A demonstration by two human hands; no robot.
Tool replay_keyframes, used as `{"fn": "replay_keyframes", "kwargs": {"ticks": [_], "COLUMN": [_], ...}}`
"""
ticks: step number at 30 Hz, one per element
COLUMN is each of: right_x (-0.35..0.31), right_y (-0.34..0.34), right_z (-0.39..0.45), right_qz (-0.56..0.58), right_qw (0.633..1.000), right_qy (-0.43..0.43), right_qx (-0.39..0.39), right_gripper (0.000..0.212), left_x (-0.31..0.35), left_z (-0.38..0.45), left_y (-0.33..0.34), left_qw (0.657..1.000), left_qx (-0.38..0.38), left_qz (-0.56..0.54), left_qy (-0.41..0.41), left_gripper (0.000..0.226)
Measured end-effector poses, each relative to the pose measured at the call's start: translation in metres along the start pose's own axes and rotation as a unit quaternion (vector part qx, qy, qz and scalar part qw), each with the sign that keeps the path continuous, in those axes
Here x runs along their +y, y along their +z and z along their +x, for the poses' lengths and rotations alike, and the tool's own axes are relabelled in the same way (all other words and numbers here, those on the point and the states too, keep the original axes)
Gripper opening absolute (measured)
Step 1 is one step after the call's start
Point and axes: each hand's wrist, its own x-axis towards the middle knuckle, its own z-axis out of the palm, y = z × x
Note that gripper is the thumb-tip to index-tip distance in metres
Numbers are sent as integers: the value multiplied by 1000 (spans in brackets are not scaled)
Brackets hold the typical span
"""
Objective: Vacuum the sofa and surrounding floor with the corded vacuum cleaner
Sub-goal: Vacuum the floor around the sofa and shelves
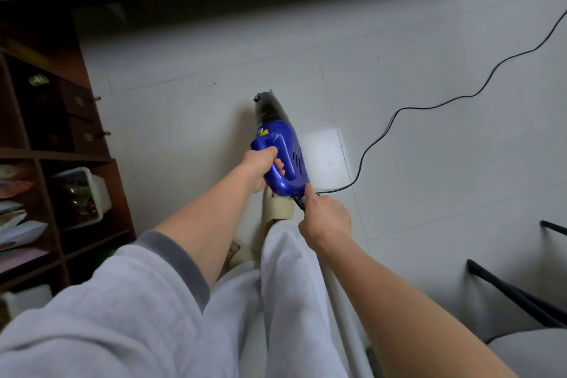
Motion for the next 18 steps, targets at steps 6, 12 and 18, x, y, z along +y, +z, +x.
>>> {"fn": "replay_keyframes", "kwargs": {"ticks": [6, 12, 18], "right_x": [-19, -39, -32], "right_y": [-10, -14, -22], "right_z": [19, 22, 25], "right_qz": [-30, -38, -41], "right_qw": [998, 996, 998], "right_qy": [-50, -74, -48], "right_qx": [1, 2, -5], "right_gripper": [45, 52, 53], "left_x": [11, 17, 28], "left_z": [9, 12, 13], "left_y": [-26, -48, -32], "left_qw": [997, 994, 997], "left_qx": [29, 44, 22], "left_qz": [-67, -99, -74], "left_qy": [-6, -3, -7], "left_gripper": [15, 16, 14]}}
